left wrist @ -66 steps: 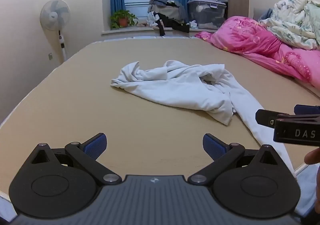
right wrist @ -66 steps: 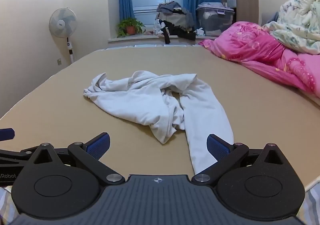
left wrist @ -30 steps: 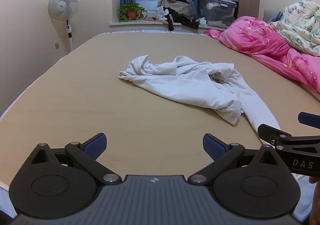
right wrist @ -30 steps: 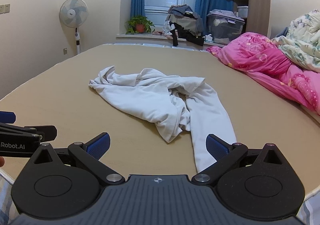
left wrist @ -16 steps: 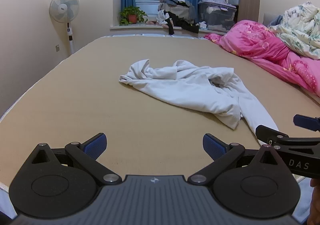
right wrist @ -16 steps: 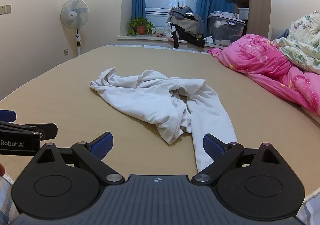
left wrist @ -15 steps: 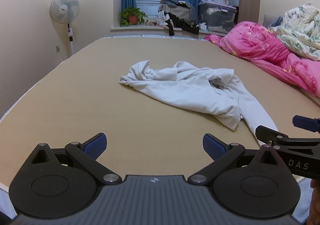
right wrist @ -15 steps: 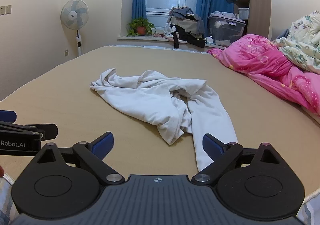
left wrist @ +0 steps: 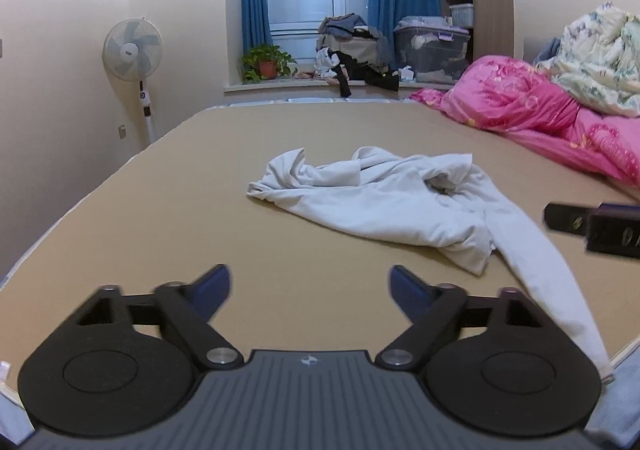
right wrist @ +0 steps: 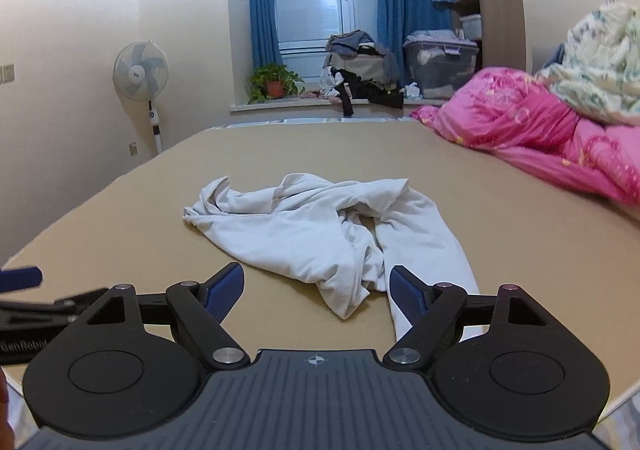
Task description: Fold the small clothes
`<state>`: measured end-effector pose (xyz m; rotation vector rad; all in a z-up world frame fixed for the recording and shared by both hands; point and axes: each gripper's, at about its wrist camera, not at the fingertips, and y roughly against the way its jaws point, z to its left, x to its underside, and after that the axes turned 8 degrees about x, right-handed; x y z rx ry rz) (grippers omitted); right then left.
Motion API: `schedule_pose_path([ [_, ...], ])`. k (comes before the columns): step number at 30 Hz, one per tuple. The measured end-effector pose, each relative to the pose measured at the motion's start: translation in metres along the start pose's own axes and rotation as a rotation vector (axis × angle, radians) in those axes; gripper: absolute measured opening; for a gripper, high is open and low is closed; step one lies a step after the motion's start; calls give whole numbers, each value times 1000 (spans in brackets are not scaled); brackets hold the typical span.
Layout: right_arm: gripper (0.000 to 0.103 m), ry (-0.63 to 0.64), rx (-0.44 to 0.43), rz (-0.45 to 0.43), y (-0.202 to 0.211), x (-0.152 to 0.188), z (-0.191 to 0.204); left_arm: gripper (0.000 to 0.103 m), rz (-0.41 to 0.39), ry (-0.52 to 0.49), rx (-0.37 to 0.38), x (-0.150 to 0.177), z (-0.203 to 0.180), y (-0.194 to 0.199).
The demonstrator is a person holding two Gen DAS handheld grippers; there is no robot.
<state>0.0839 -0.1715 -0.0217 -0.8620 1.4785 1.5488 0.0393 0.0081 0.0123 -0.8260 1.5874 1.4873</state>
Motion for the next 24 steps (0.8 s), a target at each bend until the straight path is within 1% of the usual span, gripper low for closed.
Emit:
schedule_pose_path([
  [1, 80, 2, 2, 3, -2, -1, -3, 78, 4, -5, -6, 0, 1, -2],
  [3, 79, 13, 12, 7, -10, -5, -10, 60, 17, -12, -15, 2, 3, -5],
  [4, 78, 22, 19, 8, -15, -8, -16, 57, 27, -9, -14, 2, 5, -8],
  [6, 75, 48, 33, 22, -30, -15, -29, 40, 58, -3, -8, 2, 8, -15],
  [9, 71, 59, 89, 81, -62, -21, -56, 33, 108, -22, -17, -3, 12, -29],
  [11, 68, 38, 126, 171, -92, -21, -79, 33, 133, -31, -27, -11, 15, -41],
  [14, 68, 3, 132, 392, -139, -7, -109, 33, 174, -6, -43, -28, 24, -71],
  [15, 68, -7, 138, 462, -152, 0, -115, 33, 186, 14, -41, -35, 27, -82],
  [17, 68, -9, 134, 553, -168, 14, -119, 33, 206, 41, -33, -50, 29, -109],
  [19, 67, 14, 107, 600, -175, 25, -118, 34, 207, 51, -28, -65, 26, -137],
  [20, 67, 41, 101, 616, -177, 30, -114, 36, 209, 47, -24, -72, 24, -152],
  [21, 66, 70, 101, 610, -177, 33, -112, 39, 215, 45, -19, -79, 21, -169],
  [22, 61, 92, 98, 601, -176, 33, -109, 43, 223, 55, -12, -85, 18, -186],
  [23, 54, 102, 78, 594, -176, 32, -106, 51, 234, 81, 2, -91, 18, -204],
  [24, 37, 98, 53, 587, -174, 31, -108, 58, 254, 121, 17, -97, 19, -227],
])
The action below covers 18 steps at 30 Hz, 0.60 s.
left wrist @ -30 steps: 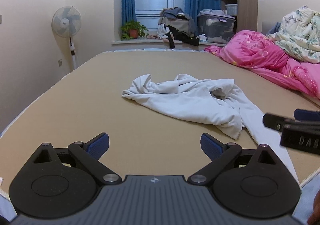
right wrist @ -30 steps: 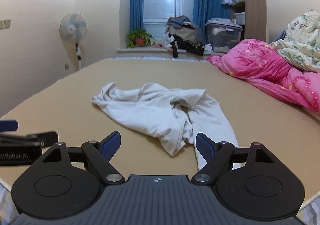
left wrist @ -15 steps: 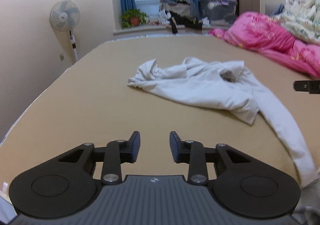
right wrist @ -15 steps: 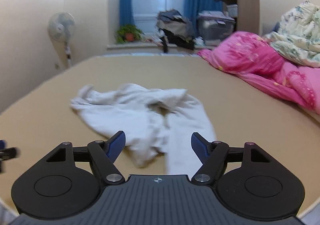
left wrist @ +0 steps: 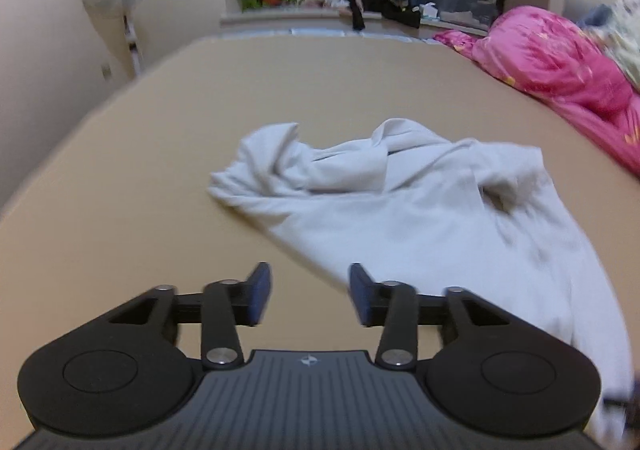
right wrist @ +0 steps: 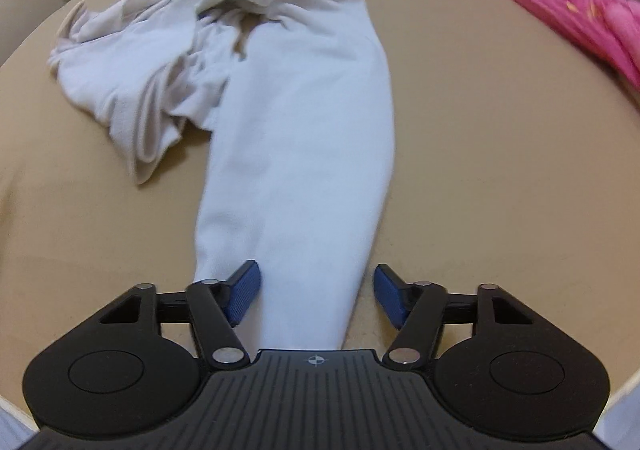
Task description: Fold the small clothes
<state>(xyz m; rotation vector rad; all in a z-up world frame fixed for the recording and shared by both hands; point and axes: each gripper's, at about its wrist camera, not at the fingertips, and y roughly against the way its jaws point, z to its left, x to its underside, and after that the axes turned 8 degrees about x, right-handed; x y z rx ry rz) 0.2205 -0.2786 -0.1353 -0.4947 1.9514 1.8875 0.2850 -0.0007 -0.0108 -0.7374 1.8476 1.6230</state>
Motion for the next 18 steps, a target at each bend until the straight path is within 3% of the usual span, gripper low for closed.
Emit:
schedule_pose_path([
  [1, 11, 5, -11, -10, 2, -1, 0, 58, 15, 31, 4, -10, -1, -19],
  [2, 4, 15, -16, -17, 4, -2, -1, 59, 22, 48, -4, -19, -2, -36],
  [5, 3, -32, -68, -35, 12, -10, -16, 77, 58, 69, -73, -41, -1, -89],
  [7, 3, -110, -53, -114, 25, -22, -39, 77, 104, 107, -111, -45, 7, -116],
  [8, 3, -143, -16, -171, 32, -29, -53, 69, 129, 121, -127, -45, 11, -125],
  [9, 3, -178, 36, -231, 40, -37, -71, 26, 155, 124, -143, -42, 15, -132],
  [10, 3, -220, 95, -281, 44, -44, -89, 8, 181, 109, -150, -38, 19, -136],
  [14, 4, -469, 357, -446, 40, -71, -165, 3, 121, 19, -98, -29, 37, -103],
  [16, 19, -539, 462, -428, 23, -80, -179, 2, 102, 37, -72, -21, 60, -78],
  [18, 23, -553, 443, -384, 13, -83, -174, 0, 106, 40, -106, -7, 77, -56],
])
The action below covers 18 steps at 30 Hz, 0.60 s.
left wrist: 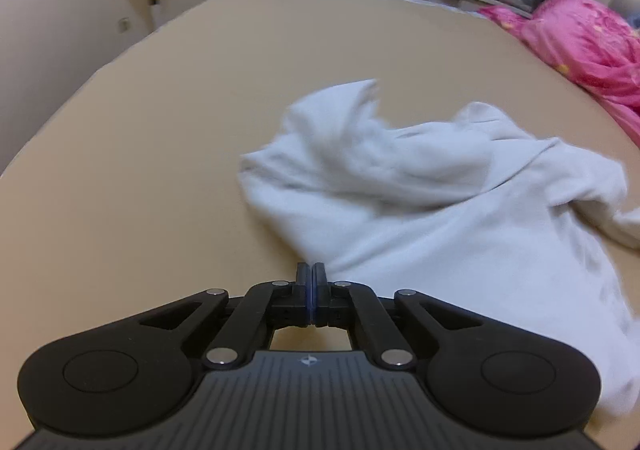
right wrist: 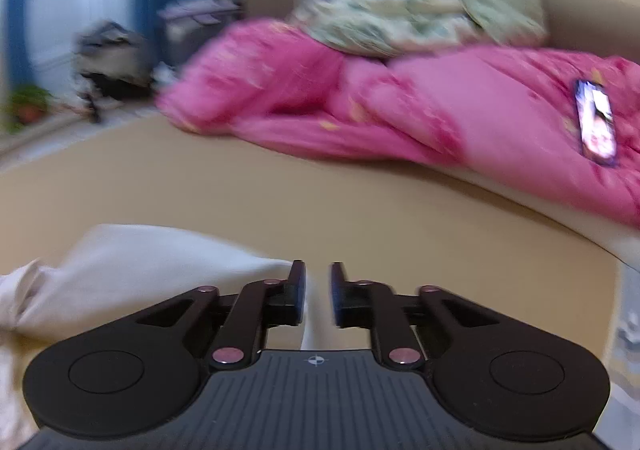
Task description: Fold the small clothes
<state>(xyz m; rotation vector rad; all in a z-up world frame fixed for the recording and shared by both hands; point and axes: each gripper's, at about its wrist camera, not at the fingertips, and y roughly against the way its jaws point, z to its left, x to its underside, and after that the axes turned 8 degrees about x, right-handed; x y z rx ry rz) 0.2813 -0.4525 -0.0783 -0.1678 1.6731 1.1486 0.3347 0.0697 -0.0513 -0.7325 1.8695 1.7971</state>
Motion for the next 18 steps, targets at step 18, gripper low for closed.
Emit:
schedule_pose_path([
  [18, 56, 544, -748, 91, 111, 131, 223, 9, -200, 2, 151, 76, 18, 162],
])
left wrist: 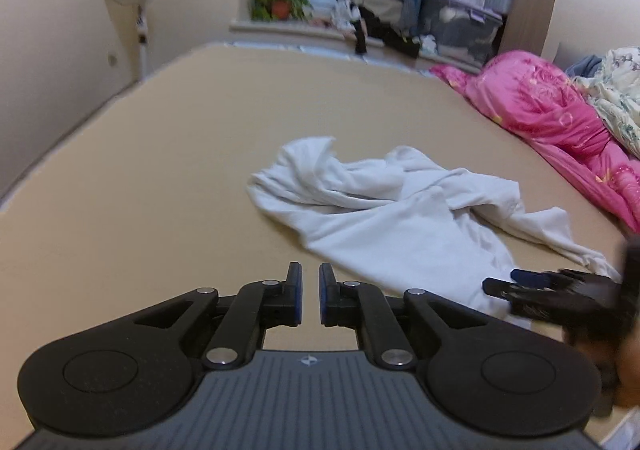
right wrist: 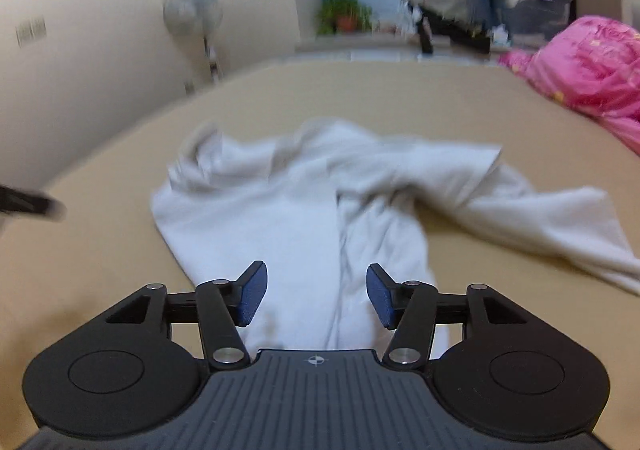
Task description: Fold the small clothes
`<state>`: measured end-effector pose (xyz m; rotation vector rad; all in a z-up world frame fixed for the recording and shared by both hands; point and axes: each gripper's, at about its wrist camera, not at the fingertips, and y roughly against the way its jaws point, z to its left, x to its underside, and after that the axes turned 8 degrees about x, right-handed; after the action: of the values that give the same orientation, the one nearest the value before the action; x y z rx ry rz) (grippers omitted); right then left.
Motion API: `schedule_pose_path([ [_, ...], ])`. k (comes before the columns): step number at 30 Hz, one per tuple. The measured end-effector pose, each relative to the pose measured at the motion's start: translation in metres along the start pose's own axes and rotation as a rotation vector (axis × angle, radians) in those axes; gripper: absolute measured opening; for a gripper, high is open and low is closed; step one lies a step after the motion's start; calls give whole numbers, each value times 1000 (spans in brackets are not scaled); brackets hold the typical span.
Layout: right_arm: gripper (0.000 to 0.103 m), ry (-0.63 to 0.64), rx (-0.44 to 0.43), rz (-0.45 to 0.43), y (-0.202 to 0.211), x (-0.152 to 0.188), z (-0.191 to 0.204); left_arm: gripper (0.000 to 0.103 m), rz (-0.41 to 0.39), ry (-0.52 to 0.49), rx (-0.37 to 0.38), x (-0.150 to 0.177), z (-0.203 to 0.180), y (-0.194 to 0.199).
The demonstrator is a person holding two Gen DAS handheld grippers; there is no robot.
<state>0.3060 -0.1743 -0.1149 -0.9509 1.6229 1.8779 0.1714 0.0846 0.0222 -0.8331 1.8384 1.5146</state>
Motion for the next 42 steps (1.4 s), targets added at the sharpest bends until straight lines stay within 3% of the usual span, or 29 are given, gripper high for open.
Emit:
schedule_pose_path([
  [2, 27, 14, 15, 20, -6, 7, 7, 9, -26, -32, -53, 13, 7, 26],
  [4, 11, 89, 17, -22, 7, 10, 19, 9, -34, -18, -73, 28, 24, 46],
  [6, 10, 159, -23, -86, 28, 8, 32, 9, -14, 14, -118, 38, 38, 53],
  [8, 9, 269, -110, -170, 64, 8, 47, 9, -33, 98, -88, 35, 46, 58],
  [11, 1, 500, -257, -278, 136, 25, 75, 9, -52, 105, -73, 32, 43, 55],
  [14, 0, 652, -505, -230, 187, 55, 94, 9, -25, 89, -13, 31, 34, 51],
  [16, 0, 780, -529, -177, 205, 85, 108, 10, -7, 64, 31, 31, 27, 48],
  [17, 0, 775, -503, -166, 206, 92, 108, 13, 2, 55, 43, 32, 24, 47],
  [19, 0, 572, -445, -163, 198, 89, 84, 13, 24, 49, 69, 34, 18, 43],
  [21, 2, 380, -310, -136, 181, 77, 53, 17, 49, 37, 93, 37, 11, 39],
  [23, 16, 211, -169, -153, 163, 57, 20, 23, 59, -5, 98, 39, 1, 34],
  [24, 32, 101, -119, -139, 151, 50, 1, 28, 61, -28, 94, 40, -2, 31],
  [25, 40, 4, -73, -117, 136, 43, -16, 28, 63, -47, 91, 41, -6, 28],
  [27, 40, -147, 30, -52, 107, 39, -48, 28, 72, -62, 87, 42, -8, 20],
  [29, 41, -248, 76, 17, 81, 39, -70, 28, 79, -70, 78, 44, -9, 15],
  [32, 46, -314, 87, 53, 57, 39, -83, 30, 68, -58, 90, 44, -12, 11],
  [35, 48, -278, 101, 113, 27, 41, -79, 38, 81, -50, 123, 36, -25, -9],
  [36, 45, -245, 114, 121, 11, 40, -72, 40, 83, -56, 123, 30, -35, -21],
  [38, 18, -151, 122, 84, 10, 38, -59, 50, 93, -42, 158, 16, -57, -49],
  [41, 14, -158, 103, 74, 21, 40, -58, 77, 149, 40, 195, -1, -95, -105],
  [42, 14, -171, 99, 72, 25, 39, -60, 81, 171, 64, 208, -3, -107, -122],
])
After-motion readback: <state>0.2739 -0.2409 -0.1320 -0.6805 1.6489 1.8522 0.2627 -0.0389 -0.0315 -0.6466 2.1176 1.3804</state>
